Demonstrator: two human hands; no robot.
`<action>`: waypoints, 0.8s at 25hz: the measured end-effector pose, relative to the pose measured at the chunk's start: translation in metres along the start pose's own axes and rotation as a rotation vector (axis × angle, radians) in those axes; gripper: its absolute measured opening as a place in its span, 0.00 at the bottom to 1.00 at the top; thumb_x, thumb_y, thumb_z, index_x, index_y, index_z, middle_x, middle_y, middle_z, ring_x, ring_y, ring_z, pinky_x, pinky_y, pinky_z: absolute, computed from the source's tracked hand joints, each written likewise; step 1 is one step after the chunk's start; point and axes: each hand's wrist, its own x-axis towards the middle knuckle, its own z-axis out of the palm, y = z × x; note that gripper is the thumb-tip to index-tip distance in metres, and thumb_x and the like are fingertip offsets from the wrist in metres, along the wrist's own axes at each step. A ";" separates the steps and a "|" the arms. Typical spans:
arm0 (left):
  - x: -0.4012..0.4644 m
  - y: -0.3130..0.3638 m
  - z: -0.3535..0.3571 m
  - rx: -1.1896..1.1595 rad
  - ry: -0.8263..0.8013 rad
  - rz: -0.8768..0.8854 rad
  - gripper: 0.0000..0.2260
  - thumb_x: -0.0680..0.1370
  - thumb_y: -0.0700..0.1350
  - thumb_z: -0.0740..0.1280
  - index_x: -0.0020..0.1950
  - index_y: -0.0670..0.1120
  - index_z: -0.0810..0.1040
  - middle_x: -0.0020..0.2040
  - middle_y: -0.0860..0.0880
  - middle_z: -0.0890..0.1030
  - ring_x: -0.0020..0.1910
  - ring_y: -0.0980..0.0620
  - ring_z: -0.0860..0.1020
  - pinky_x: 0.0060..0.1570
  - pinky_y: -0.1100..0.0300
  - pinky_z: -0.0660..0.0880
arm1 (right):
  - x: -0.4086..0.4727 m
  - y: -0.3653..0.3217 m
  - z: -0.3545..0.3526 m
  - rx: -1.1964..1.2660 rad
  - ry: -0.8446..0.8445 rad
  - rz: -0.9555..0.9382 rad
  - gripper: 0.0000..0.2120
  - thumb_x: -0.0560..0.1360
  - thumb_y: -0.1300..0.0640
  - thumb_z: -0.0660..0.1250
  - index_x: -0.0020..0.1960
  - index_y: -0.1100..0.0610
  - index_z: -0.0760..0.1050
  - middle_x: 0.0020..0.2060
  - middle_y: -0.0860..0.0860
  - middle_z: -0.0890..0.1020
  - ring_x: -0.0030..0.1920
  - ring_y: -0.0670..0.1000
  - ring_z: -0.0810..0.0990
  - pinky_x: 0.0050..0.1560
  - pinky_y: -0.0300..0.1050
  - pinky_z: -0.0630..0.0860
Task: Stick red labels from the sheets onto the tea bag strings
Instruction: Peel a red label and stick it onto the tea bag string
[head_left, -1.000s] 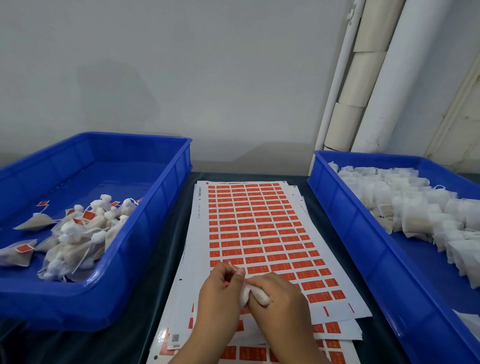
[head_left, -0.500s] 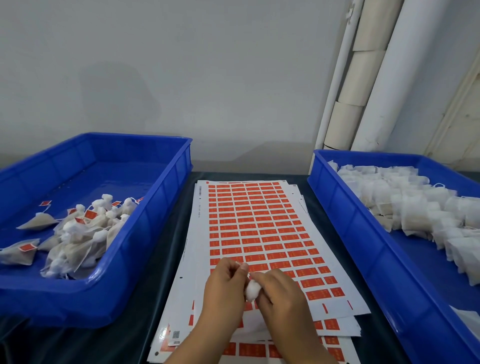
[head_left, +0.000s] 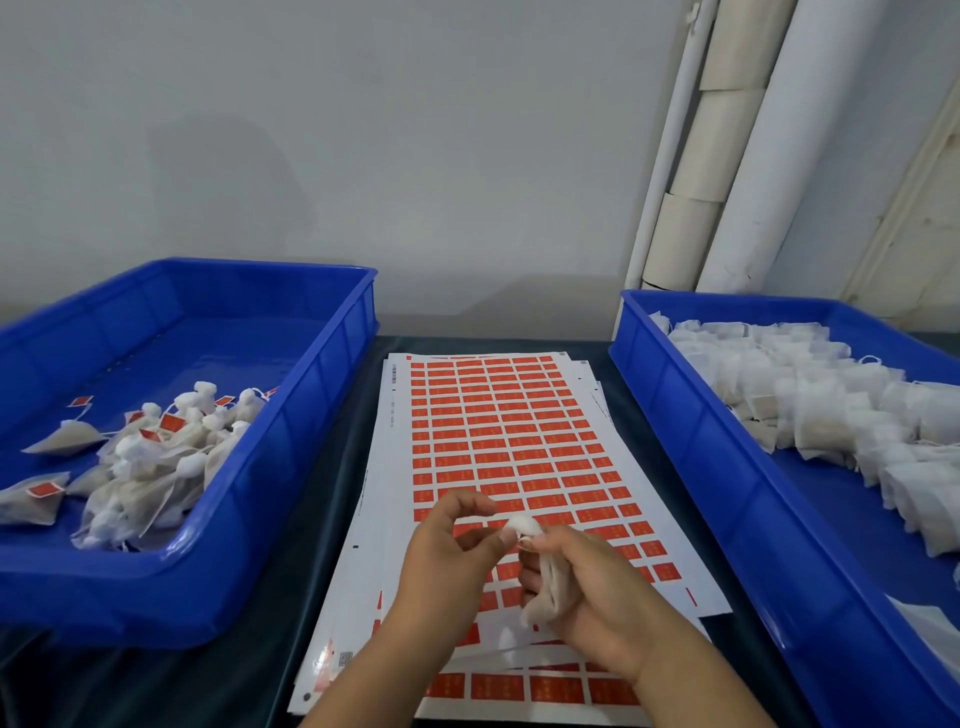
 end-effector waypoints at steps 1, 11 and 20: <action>-0.001 -0.001 0.002 0.053 0.007 0.028 0.08 0.74 0.39 0.70 0.44 0.53 0.76 0.44 0.57 0.80 0.44 0.57 0.80 0.34 0.72 0.74 | -0.003 -0.002 0.000 0.175 -0.086 0.046 0.15 0.72 0.61 0.65 0.58 0.60 0.76 0.44 0.55 0.85 0.44 0.51 0.84 0.37 0.42 0.78; -0.010 0.009 -0.008 0.511 -0.072 0.291 0.07 0.71 0.51 0.72 0.39 0.62 0.75 0.46 0.66 0.73 0.46 0.62 0.74 0.43 0.74 0.70 | -0.001 0.003 -0.004 -0.164 0.062 -0.094 0.11 0.77 0.58 0.64 0.44 0.57 0.84 0.45 0.54 0.85 0.53 0.51 0.81 0.57 0.44 0.76; -0.005 0.008 -0.023 0.955 -0.151 0.522 0.05 0.79 0.51 0.61 0.54 0.55 0.73 0.52 0.59 0.75 0.46 0.60 0.71 0.49 0.70 0.67 | -0.010 0.004 -0.003 -0.171 0.136 -0.121 0.06 0.73 0.60 0.68 0.48 0.55 0.83 0.40 0.50 0.85 0.45 0.49 0.80 0.43 0.40 0.76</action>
